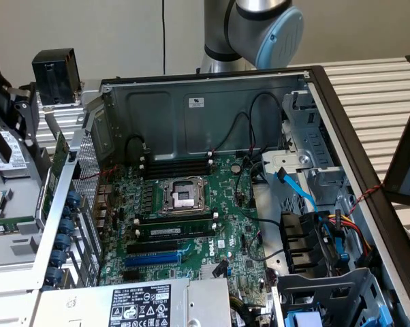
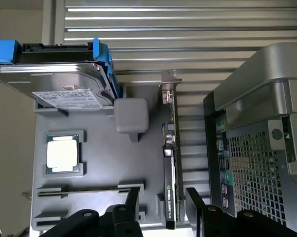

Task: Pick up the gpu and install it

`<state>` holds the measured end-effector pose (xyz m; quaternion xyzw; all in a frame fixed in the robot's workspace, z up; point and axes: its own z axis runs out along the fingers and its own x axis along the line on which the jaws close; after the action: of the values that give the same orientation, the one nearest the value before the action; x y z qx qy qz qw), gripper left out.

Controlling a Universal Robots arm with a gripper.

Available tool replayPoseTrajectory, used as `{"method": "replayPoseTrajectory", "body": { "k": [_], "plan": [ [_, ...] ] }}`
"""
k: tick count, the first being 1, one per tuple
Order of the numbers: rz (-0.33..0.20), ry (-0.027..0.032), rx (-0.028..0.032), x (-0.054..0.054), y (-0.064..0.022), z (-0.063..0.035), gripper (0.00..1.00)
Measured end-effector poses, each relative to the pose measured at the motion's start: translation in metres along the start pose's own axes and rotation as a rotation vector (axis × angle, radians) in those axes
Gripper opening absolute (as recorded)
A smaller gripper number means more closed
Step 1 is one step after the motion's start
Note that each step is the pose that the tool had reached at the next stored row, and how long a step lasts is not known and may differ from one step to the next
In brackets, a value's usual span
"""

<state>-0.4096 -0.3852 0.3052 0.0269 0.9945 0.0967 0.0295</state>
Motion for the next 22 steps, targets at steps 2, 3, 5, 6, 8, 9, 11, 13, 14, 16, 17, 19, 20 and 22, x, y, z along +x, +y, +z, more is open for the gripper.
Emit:
{"method": "replayPoseTrajectory", "body": {
  "k": [2, 3, 5, 6, 8, 9, 11, 13, 14, 16, 17, 19, 20, 22],
  "plan": [
    [0.0, -0.002, -0.0065, 0.0, -0.0029, 0.002, 0.5],
    [-0.001, -0.003, -0.01, 0.0, -0.0043, 0.0029, 0.5],
    [-0.002, -0.0062, -0.0167, 0.0, -0.0075, 0.0041, 0.5],
    [-0.004, -0.0086, -0.0197, 0.0, -0.0088, 0.0044, 0.5],
    [-0.005, -0.0117, -0.0253, 0.0, -0.0128, 0.0056, 0.5],
    [-0.005, -0.0136, -0.0265, 0.0, -0.0151, 0.0064, 0.5],
    [-0.006, -0.0164, -0.0279, 0.0, -0.0184, 0.0085, 0.5],
    [-0.008, -0.0202, -0.0287, 0.0, -0.0195, 0.0111, 0.5],
    [-0.009, -0.0212, -0.0288, 0.0, -0.0198, 0.0124, 0.5],
    [-0.011, -0.0216, -0.0288, -0.002, -0.0203, 0.0158, 0.5],
    [-0.011, -0.0215, -0.029, -0.006, -0.0193, 0.018, 0.5],
    [-0.011, -0.0213, -0.0288, -0.01, -0.0139, 0.023, 0.5],
    [-0.011, -0.0217, -0.029, -0.01, -0.01, 0.0258, 0.5],
    [-0.011, -0.0216, -0.0289, -0.009, -0.0052, 0.0304, 0.5]
  ]
}}
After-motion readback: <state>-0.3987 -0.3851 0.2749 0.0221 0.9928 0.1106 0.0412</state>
